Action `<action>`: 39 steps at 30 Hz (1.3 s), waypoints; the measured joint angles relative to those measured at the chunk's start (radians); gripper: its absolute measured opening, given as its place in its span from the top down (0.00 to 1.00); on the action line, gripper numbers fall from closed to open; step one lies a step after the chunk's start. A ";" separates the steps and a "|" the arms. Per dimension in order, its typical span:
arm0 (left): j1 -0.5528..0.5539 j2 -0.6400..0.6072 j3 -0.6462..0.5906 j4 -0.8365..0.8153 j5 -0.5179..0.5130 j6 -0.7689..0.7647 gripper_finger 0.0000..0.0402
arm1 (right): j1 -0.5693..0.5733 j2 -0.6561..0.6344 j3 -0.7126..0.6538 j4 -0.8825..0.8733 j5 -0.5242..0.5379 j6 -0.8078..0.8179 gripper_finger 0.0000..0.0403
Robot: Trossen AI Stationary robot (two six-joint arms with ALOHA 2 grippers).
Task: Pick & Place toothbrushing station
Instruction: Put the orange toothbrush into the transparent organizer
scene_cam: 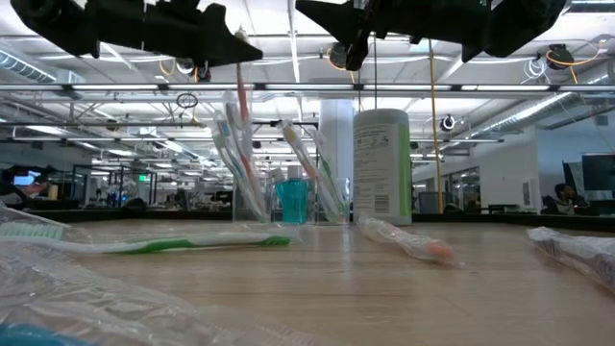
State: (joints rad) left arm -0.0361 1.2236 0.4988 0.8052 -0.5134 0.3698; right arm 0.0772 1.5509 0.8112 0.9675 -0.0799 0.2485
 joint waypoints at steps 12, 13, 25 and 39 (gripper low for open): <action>0.142 0.000 0.000 -0.143 0.095 -0.326 0.98 | 0.000 0.000 0.000 0.000 0.000 0.000 0.55; 0.150 0.000 0.000 -0.164 0.096 -0.330 0.98 | 0.000 0.000 0.000 0.000 0.000 0.000 0.55; 0.208 0.000 0.000 -0.327 0.162 -0.364 0.78 | 0.000 0.000 0.000 -0.001 0.000 0.000 0.55; 0.227 0.000 -0.001 -0.415 0.154 -0.320 0.75 | 0.000 0.000 0.000 -0.012 0.000 0.001 0.55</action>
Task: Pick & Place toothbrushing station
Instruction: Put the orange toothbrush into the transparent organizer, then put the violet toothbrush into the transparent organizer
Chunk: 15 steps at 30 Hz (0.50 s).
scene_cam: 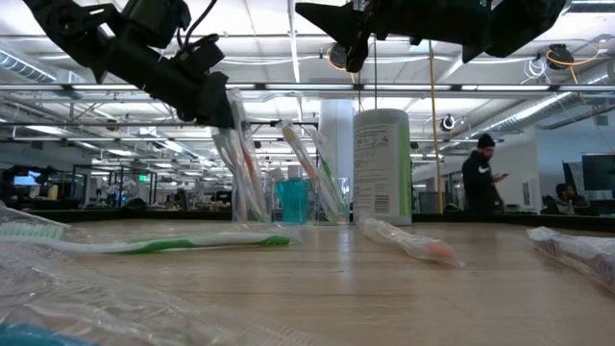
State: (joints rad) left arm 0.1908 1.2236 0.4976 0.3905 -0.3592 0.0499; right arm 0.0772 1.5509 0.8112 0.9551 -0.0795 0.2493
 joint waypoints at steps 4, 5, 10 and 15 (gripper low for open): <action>-0.010 0.000 0.000 0.003 -0.001 0.025 0.66 | 0.000 0.000 0.000 -0.017 0.000 0.000 0.55; -0.012 0.000 0.000 0.003 -0.004 0.027 0.64 | 0.000 0.000 0.000 -0.028 0.000 0.000 0.55; -0.016 -0.015 0.000 -0.011 -0.008 0.049 0.52 | 0.000 0.000 0.000 -0.115 0.000 0.000 0.55; -0.033 -0.091 0.000 -0.102 -0.011 0.053 0.44 | 0.000 0.000 -0.001 -0.174 0.000 0.000 0.55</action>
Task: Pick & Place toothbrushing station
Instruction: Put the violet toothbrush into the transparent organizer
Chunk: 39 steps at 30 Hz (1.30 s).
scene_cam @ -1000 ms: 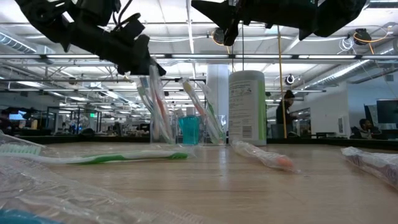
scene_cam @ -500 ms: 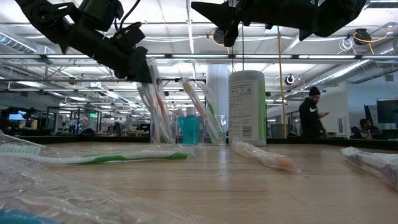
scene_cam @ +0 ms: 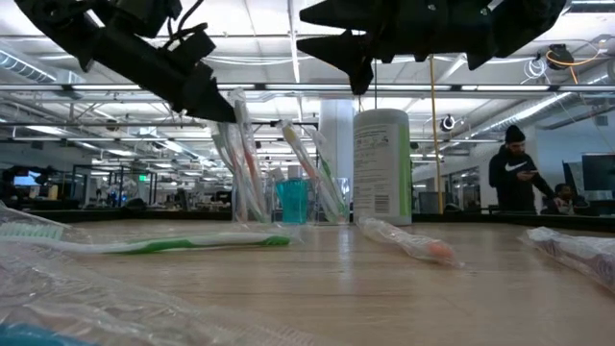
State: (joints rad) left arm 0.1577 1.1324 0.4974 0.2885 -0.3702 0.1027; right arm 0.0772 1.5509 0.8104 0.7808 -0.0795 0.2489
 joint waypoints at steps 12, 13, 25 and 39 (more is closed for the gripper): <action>-0.068 -0.218 0.000 -0.271 -0.032 -0.052 0.43 | 0.018 -0.030 0.001 -0.153 -0.033 0.000 0.55; -0.074 -0.235 0.000 -0.279 -0.032 -0.056 0.43 | 0.025 -0.039 0.001 -0.192 -0.047 0.000 0.55; -0.114 -0.283 0.000 -0.292 -0.032 -0.062 0.43 | 0.194 -0.079 0.000 -0.610 -0.150 0.660 0.55; -0.114 -0.282 0.000 -0.234 -0.032 -0.082 0.43 | 0.220 -0.082 0.000 -0.845 -0.178 1.384 0.55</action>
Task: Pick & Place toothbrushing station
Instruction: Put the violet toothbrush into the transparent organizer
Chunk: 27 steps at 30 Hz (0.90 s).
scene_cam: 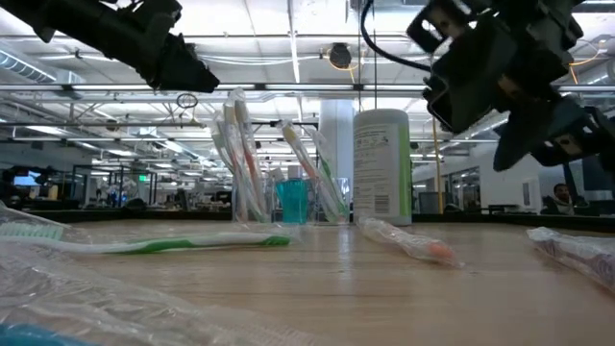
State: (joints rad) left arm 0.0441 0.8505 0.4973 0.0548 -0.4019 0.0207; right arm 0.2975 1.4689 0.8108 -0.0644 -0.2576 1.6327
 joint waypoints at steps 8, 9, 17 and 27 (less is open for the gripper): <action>0.000 0.000 0.000 -0.043 0.001 0.000 0.43 | 0.039 0.000 0.000 -0.178 0.021 0.210 0.55; 0.000 0.000 0.000 -0.046 0.001 0.000 0.43 | 0.044 0.000 0.000 -0.207 0.022 0.238 0.55; 0.000 0.000 0.000 -0.046 0.002 0.000 0.43 | 0.048 0.001 0.000 -0.310 0.158 0.273 0.55; 0.000 0.000 0.000 -0.052 0.005 0.000 0.43 | 0.043 0.038 0.000 -0.334 0.148 0.279 0.55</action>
State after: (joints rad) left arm 0.0444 0.8505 0.4973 0.0030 -0.3973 0.0208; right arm 0.3405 1.5067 0.8112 -0.3988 -0.1099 1.9116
